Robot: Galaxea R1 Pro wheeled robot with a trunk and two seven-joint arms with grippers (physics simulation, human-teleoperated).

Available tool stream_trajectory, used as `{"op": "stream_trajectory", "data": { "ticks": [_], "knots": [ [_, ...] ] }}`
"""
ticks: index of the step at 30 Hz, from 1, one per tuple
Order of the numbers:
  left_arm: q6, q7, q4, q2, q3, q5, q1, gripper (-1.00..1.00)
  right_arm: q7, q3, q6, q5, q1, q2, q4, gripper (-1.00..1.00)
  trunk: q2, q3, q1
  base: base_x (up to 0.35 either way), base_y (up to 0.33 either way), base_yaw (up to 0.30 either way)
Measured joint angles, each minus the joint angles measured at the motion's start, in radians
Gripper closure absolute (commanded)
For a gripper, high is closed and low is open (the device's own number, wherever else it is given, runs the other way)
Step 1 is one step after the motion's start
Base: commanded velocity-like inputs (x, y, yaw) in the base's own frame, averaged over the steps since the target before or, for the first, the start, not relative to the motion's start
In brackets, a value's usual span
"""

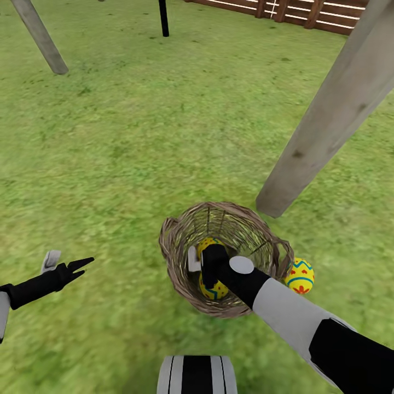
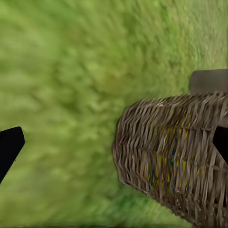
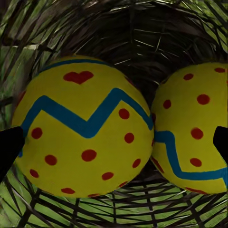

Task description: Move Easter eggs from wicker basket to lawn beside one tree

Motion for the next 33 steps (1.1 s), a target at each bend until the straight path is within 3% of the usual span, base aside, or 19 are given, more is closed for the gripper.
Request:
{"op": "stream_trajectory", "data": {
  "ticks": [15, 21, 33],
  "knots": [
    [0.0, -0.002, 0.001, 0.0, 0.0, 0.003, 0.0, -1.0, 0.0, 0.019, -0.001, -0.003, 0.0, 0.006, 0.016, -1.0, 0.0, 0.0, 0.0, -0.01, 0.009, 0.0],
    [0.0, -0.006, 0.003, -0.003, -0.003, 0.008, 0.008, -1.0, 0.006, 0.006, 0.02, -0.009, -0.002, -0.002, 0.035, -1.0, 0.0, 0.0, 0.0, 0.0, 0.0, 0.0],
    [-0.002, -0.005, 0.004, -0.003, -0.003, 0.008, 0.008, -1.0, 0.007, 0.001, 0.086, -0.012, -0.002, 0.008, 0.1, -1.0, 0.0, -0.004, 0.0, 0.0, 0.0, 0.0]
  ]
}}
